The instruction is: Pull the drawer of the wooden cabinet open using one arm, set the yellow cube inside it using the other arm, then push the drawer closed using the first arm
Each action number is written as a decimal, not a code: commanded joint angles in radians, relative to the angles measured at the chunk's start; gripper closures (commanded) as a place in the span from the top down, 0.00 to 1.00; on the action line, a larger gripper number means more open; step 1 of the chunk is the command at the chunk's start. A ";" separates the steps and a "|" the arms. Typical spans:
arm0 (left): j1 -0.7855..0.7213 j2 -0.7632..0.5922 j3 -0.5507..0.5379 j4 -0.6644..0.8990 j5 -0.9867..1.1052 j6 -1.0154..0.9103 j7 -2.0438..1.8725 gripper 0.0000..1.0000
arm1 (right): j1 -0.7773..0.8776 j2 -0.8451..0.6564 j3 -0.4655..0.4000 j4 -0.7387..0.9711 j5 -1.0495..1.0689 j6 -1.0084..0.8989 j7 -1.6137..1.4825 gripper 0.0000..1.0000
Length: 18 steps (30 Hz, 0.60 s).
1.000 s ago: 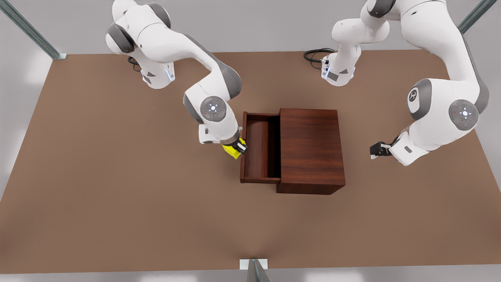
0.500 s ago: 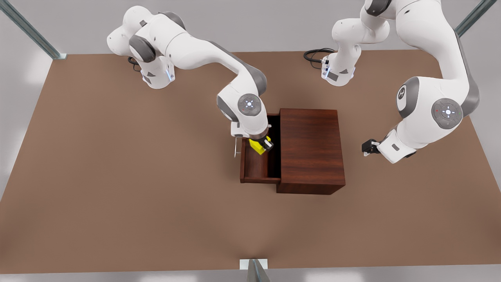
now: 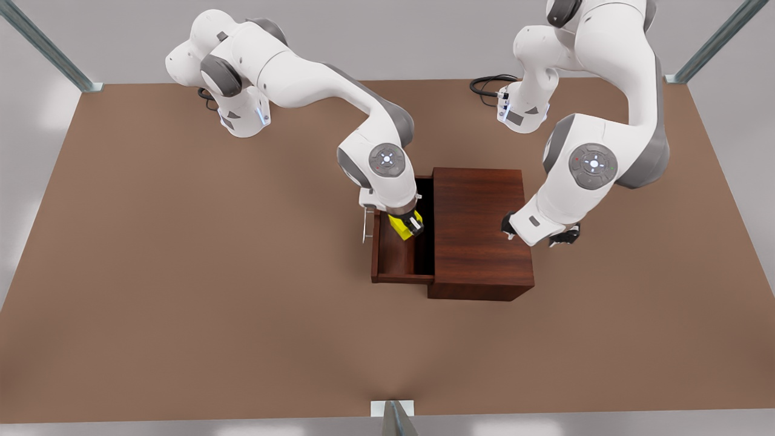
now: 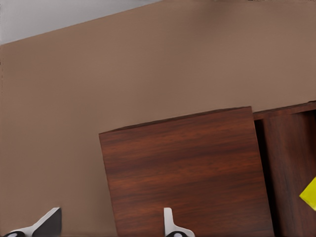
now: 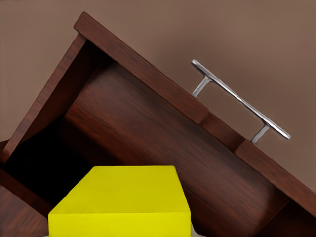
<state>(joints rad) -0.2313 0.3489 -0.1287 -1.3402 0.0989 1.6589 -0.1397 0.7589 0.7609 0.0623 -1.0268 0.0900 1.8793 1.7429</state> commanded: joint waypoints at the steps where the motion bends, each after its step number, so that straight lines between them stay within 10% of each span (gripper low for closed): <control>1: 0.000 -0.001 0.000 0.001 0.004 -0.001 -0.196 1.00 | -0.001 -0.003 0.002 0.001 -0.001 -0.006 0.093 1.00; 5: 0.000 -0.001 0.000 0.001 0.007 -0.002 -0.195 1.00 | 0.019 0.017 0.002 -0.010 -0.024 -0.002 0.099 0.94; 8: 0.000 -0.001 0.000 0.001 0.007 -0.004 -0.193 1.00 | 0.022 0.038 0.002 -0.015 -0.026 0.020 0.095 0.13; 9: 0.000 -0.001 0.000 0.001 0.007 -0.004 -0.193 1.00 | 0.026 0.040 0.002 -0.015 -0.026 0.020 0.093 0.02; 10: 0.000 -0.001 0.000 0.001 0.007 -0.004 -0.193 1.00 | 0.026 0.040 0.001 -0.015 -0.024 0.020 0.095 1.00; 18: 0.001 -0.002 0.000 0.001 0.011 -0.005 -0.190 1.00 | 0.062 0.072 -0.007 -0.002 -0.024 0.037 0.101 1.00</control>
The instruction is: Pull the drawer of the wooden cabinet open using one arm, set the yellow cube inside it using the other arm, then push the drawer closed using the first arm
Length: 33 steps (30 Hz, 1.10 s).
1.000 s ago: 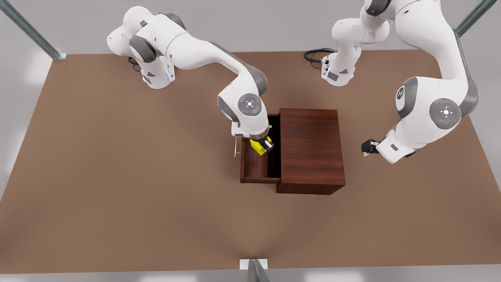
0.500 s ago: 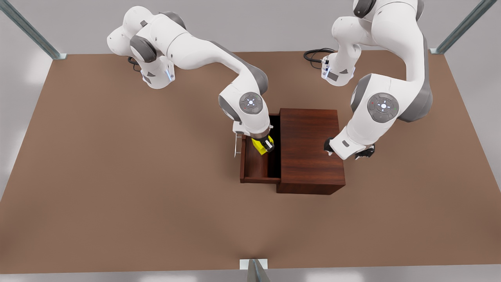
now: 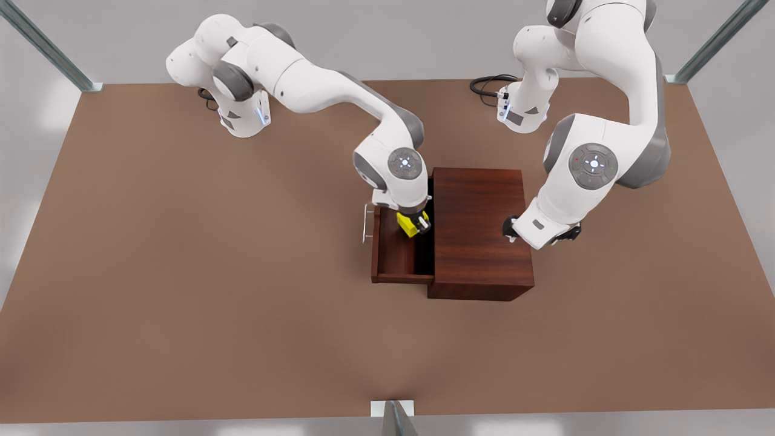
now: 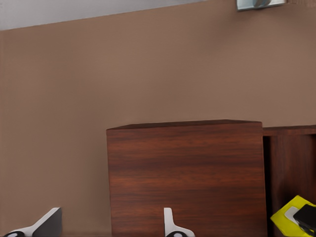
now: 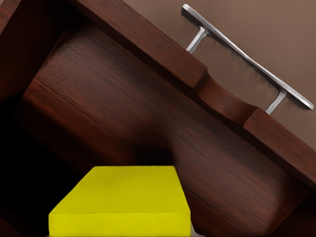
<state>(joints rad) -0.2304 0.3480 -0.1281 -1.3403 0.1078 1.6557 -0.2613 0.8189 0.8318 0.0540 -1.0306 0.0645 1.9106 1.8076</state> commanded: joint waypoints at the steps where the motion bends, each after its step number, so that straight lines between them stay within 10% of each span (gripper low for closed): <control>1: 0.000 -0.001 0.001 0.000 0.003 -0.002 -0.068 1.00 | 0.020 0.015 -0.014 0.001 0.001 0.011 0.038 1.00; 33: 0.009 -0.001 0.002 -0.004 0.006 -0.002 -0.067 1.00 | 0.022 -0.062 -0.013 -0.160 0.000 0.113 0.038 1.00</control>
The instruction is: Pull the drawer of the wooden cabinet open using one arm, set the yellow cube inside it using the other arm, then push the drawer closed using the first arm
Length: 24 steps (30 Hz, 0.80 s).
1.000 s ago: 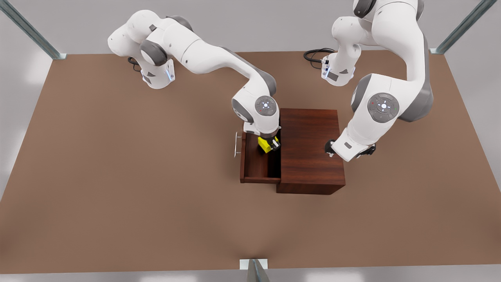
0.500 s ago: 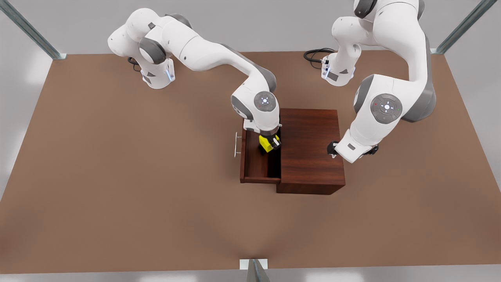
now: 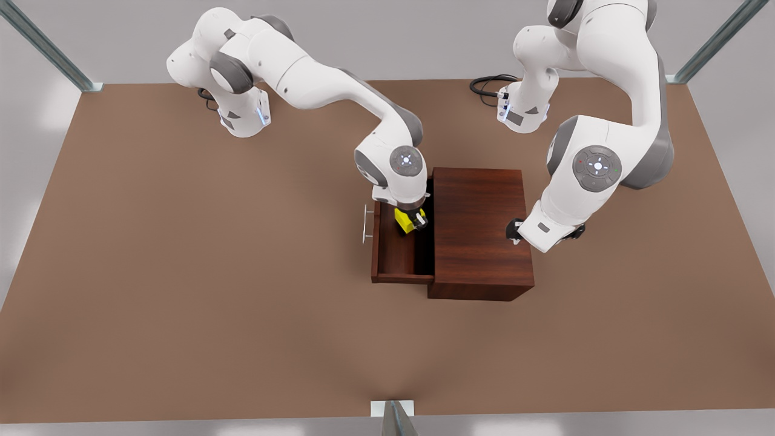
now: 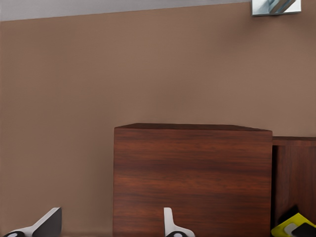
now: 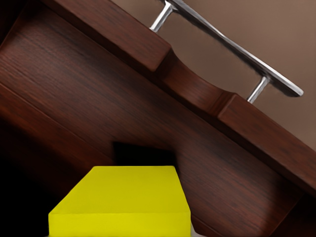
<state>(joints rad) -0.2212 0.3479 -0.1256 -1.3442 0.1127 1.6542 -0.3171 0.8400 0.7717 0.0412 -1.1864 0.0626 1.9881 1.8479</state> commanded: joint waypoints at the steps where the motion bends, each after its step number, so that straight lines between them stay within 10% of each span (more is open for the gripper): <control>1: 0.000 -0.001 0.000 0.000 0.001 -0.001 -0.011 1.00 | 0.001 -0.002 0.000 -0.013 0.002 0.041 -0.002 1.00; 24: -0.044 0.009 -0.005 0.005 -0.005 -0.001 -0.034 1.00 | -0.004 -0.104 -0.003 -0.073 -0.006 -0.011 -0.006 1.00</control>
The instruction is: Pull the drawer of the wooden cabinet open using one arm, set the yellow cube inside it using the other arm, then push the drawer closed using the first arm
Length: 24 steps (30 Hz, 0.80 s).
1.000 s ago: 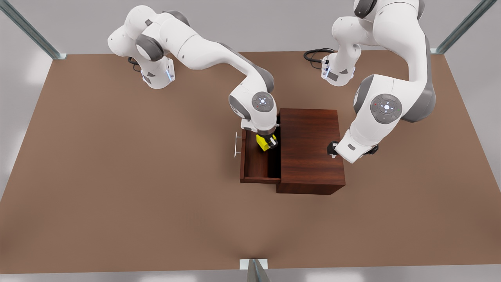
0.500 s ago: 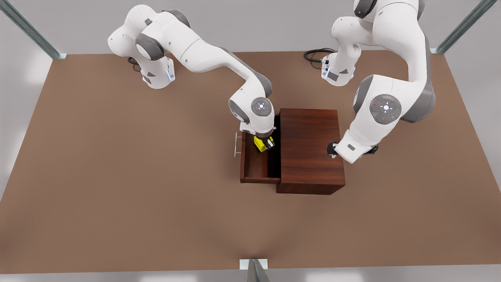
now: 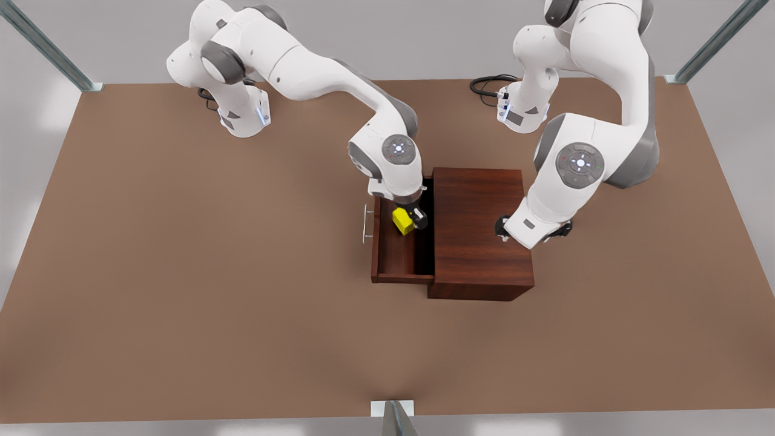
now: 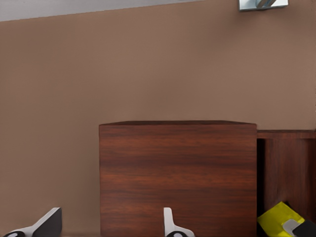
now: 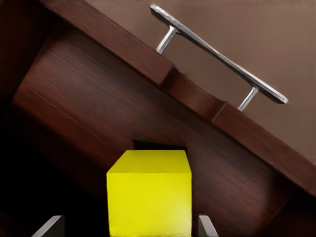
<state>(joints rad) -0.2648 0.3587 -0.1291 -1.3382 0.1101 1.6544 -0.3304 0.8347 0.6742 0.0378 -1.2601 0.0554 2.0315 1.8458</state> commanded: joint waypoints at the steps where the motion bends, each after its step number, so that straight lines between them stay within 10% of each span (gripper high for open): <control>1: -0.031 0.022 -0.001 0.023 -0.003 0.001 -0.070 1.00 | -0.011 -0.036 -0.001 0.001 -0.002 -0.089 -0.005 1.00; 6: -0.152 0.160 -0.003 0.158 0.000 0.010 -0.300 1.00 | -0.212 -0.257 0.004 -0.019 0.001 -0.390 -0.221 1.00; 10: -0.287 0.287 0.002 0.243 0.017 0.108 -0.665 1.00 | -0.682 -0.352 0.000 -0.005 -0.006 -0.723 -0.905 1.00; 15: -0.530 0.459 0.014 0.428 0.114 0.240 -1.257 1.00 | -0.916 -0.435 0.001 -0.237 -0.144 -0.470 -1.723 1.00; 24: -0.628 0.559 0.022 0.458 0.197 0.266 -1.194 1.00 | -0.937 -0.407 0.008 -0.206 -0.126 -0.470 -1.771 1.00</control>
<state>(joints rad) -0.8888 0.9181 -0.1072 -0.8878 0.2917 1.8702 -1.0304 -0.1021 0.2666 0.0452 -1.4671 -0.0692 1.5614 0.8462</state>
